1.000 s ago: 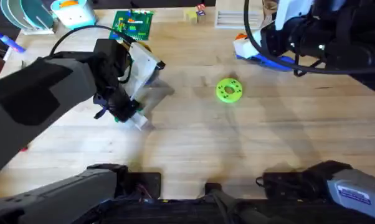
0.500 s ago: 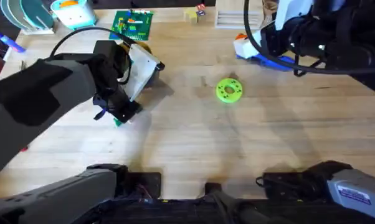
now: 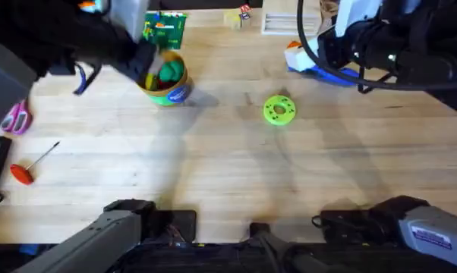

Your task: Pick up the gripper from the table and insert it into the empty holder that is missing its gripper. Then pick up a screw, insert it into the mounting hole, and use the screwdriver to tighten it. Finally, clean up the table by picking up the vegetable and placing it into the bucket.

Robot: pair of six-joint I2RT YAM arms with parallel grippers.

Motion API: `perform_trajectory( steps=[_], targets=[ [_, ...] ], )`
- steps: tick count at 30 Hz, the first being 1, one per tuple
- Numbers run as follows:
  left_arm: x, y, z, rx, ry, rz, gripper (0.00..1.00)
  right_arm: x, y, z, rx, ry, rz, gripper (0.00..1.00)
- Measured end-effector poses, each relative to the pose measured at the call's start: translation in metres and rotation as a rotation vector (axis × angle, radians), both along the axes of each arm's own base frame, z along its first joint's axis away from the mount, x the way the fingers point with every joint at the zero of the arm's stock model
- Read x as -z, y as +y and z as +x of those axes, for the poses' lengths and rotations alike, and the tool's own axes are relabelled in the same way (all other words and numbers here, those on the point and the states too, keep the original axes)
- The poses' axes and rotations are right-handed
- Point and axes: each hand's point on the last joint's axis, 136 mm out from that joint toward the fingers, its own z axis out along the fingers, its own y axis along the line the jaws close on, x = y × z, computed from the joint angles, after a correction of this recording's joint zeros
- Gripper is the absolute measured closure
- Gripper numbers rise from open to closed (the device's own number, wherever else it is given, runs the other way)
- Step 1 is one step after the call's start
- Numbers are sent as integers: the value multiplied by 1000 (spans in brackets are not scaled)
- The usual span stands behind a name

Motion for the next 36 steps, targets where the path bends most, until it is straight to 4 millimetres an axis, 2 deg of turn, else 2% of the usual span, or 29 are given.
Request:
perform_trajectory(
  steps=[2,5,9,15,23,24,29,31,34,36],
  targets=[
    [-21,-3,19,-33,-104,-49,979,0,0,0,0,0,0,9],
    [-26,-5,33,-93,-138,-125,979,0,0,0,0,0,0,9],
    [2,-4,42,-219,-41,-208,979,2,-1,-2,0,11,-4,7],
    [48,19,48,-399,77,-152,979,4,-1,-3,0,19,-6,7],
    [68,28,46,-462,135,-110,960,4,-1,-3,0,18,-6,9],
    [68,28,46,-464,137,-108,869,4,-1,-3,0,19,-7,8],
    [68,30,46,-473,134,-104,80,4,-1,-3,0,19,-6,9],
    [67,31,45,-478,132,-104,15,4,-1,-3,0,19,-7,7],
    [63,31,39,-479,144,-100,9,4,0,-3,-2,21,-7,7],
    [52,31,35,-479,141,-101,8,6,2,-7,-12,33,-12,7]
  ],
)
